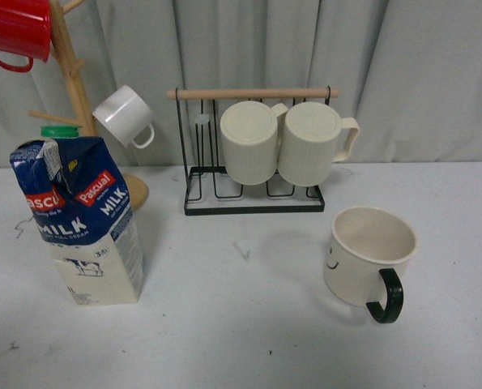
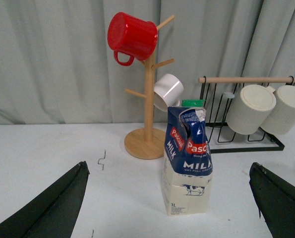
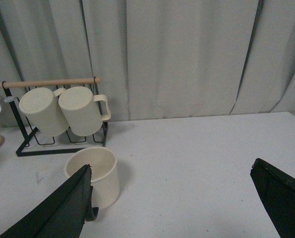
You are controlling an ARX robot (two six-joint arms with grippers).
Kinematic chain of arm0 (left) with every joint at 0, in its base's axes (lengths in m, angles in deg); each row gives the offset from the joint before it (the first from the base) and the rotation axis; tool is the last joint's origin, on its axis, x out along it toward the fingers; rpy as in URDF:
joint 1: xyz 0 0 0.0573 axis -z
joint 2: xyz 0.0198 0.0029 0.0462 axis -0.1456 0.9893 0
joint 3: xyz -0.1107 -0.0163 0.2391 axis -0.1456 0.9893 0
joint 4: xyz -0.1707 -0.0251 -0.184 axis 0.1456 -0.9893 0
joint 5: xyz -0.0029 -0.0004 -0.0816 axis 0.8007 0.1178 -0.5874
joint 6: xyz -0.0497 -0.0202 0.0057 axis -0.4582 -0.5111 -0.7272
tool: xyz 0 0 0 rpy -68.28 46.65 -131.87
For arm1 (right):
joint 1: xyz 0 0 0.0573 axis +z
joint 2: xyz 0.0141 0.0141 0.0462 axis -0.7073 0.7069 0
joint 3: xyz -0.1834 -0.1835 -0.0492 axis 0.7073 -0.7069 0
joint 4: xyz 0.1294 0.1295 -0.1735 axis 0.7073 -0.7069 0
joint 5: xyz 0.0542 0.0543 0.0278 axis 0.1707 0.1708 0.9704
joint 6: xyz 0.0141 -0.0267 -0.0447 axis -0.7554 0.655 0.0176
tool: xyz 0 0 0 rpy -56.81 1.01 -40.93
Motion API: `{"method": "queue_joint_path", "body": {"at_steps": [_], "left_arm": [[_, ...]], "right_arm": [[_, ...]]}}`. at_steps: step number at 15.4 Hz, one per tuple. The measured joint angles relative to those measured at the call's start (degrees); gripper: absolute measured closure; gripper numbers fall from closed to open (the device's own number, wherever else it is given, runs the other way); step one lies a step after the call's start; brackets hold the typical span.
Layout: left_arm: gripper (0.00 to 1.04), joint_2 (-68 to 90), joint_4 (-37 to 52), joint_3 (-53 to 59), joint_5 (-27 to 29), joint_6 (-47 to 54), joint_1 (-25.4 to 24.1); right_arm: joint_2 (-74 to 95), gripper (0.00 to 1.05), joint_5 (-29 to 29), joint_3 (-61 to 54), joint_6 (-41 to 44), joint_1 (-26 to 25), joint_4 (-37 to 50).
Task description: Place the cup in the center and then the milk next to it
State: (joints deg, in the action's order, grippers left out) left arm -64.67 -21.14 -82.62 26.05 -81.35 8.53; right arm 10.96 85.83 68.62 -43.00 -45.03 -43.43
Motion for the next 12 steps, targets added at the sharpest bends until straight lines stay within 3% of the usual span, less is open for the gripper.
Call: {"method": "queue_joint_path", "body": {"at_steps": [12], "left_arm": [[0.07,0.00,0.00,0.00,0.00,0.00,0.00]], "right_arm": [[0.00,0.06,0.00,0.00,0.00,0.00,0.00]]}}
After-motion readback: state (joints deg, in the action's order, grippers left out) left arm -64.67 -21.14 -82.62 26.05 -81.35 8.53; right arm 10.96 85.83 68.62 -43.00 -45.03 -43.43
